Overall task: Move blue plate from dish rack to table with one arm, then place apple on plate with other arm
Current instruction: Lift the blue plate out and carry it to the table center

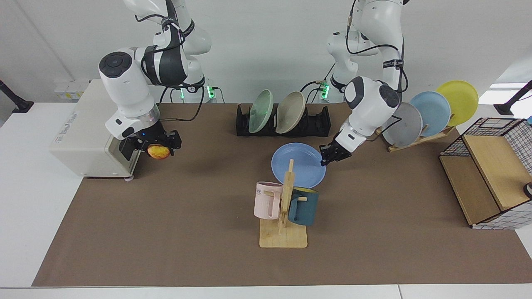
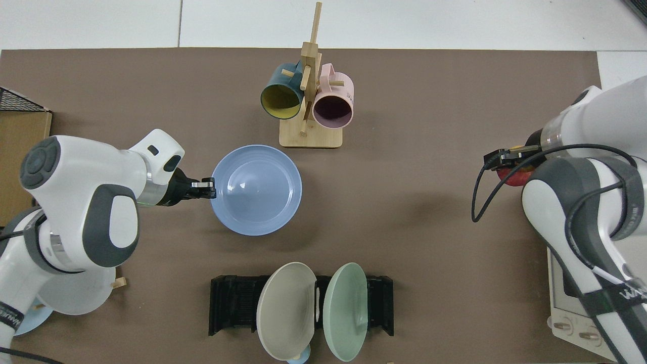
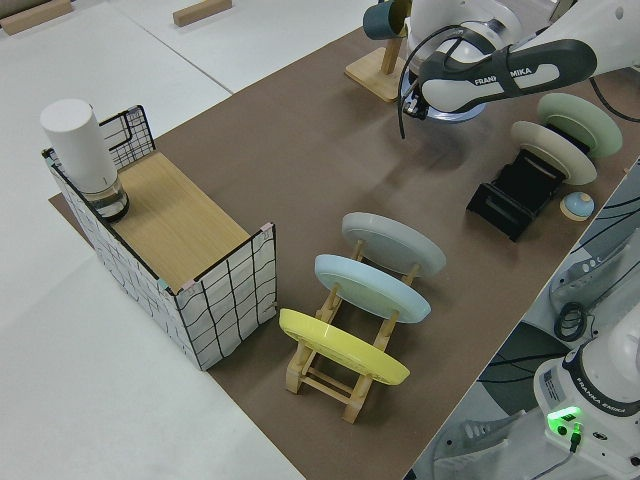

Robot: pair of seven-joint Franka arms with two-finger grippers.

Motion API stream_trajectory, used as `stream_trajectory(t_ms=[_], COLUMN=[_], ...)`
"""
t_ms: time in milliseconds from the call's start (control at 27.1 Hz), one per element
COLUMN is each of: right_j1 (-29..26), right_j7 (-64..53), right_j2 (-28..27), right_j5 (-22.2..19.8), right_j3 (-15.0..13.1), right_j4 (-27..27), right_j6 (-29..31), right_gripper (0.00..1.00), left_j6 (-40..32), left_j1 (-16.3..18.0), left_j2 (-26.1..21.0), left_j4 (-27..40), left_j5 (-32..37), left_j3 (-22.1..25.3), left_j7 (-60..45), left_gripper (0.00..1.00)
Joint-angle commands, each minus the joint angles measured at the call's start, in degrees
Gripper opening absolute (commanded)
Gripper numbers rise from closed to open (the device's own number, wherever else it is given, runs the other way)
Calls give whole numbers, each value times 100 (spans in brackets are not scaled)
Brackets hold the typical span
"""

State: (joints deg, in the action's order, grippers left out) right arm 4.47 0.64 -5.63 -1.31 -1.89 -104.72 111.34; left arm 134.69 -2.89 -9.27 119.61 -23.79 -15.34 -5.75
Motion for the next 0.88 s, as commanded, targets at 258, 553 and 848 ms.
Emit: stream_trajectory(t_ms=[258, 553, 848], right_j1=[10, 106, 361], right_j7=[-46, 138, 489], right_j2=[106, 115, 150], right_j5=[-36, -28, -19], right_j3=[57, 75, 75], right_j4=[4, -14, -31], right_j6=[-130, -139, -157], right_gripper=[6, 6, 6], left_j6=[312, 647, 559], left_j1=[-124, -300, -292], left_j2=[-251, -383, -356], left_j4=[150, 230, 203], left_j5=[-82, -82, -3], left_j3=[-206, -206, -197], left_j7=[-216, -242, -198], left_gripper=[3, 32, 81])
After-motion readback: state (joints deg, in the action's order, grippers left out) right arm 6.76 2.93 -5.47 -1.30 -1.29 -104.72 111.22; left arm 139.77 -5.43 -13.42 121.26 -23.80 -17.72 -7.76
